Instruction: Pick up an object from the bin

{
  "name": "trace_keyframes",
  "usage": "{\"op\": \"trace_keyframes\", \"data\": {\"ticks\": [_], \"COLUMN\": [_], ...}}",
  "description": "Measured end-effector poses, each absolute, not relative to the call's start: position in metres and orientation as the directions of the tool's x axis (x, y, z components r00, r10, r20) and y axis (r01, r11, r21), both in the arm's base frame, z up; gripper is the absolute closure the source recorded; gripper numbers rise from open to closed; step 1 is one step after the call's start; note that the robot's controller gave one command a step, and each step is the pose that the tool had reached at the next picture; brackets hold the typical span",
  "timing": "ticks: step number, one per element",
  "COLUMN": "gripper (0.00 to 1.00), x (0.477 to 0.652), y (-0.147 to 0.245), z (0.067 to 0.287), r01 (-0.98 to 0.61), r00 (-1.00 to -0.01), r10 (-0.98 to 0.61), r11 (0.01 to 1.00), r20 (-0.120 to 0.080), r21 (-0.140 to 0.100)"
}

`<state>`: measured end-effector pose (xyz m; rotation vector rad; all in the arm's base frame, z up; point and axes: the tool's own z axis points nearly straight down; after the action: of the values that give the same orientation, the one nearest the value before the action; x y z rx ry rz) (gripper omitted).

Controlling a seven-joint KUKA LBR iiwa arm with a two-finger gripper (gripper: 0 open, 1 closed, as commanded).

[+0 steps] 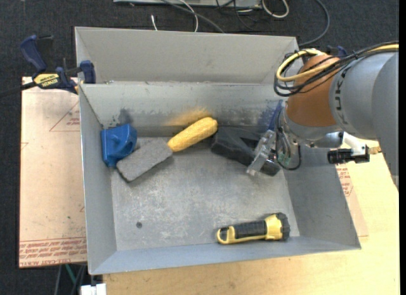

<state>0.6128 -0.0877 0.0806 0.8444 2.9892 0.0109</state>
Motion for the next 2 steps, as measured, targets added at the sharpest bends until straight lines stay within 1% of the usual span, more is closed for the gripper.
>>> {"op": "trace_keyframes", "data": {"ticks": [1,2], "gripper": [1.00,1.00], "x": [0.613,0.609], "y": [-0.088,-0.086], "z": [0.082,0.111], "r01": [0.522,0.521], "r00": [-0.852,-0.853], "r10": [0.522,0.521], "r11": [0.853,0.854], "r20": [-0.033,-0.022], "r21": [0.017,0.013]}}
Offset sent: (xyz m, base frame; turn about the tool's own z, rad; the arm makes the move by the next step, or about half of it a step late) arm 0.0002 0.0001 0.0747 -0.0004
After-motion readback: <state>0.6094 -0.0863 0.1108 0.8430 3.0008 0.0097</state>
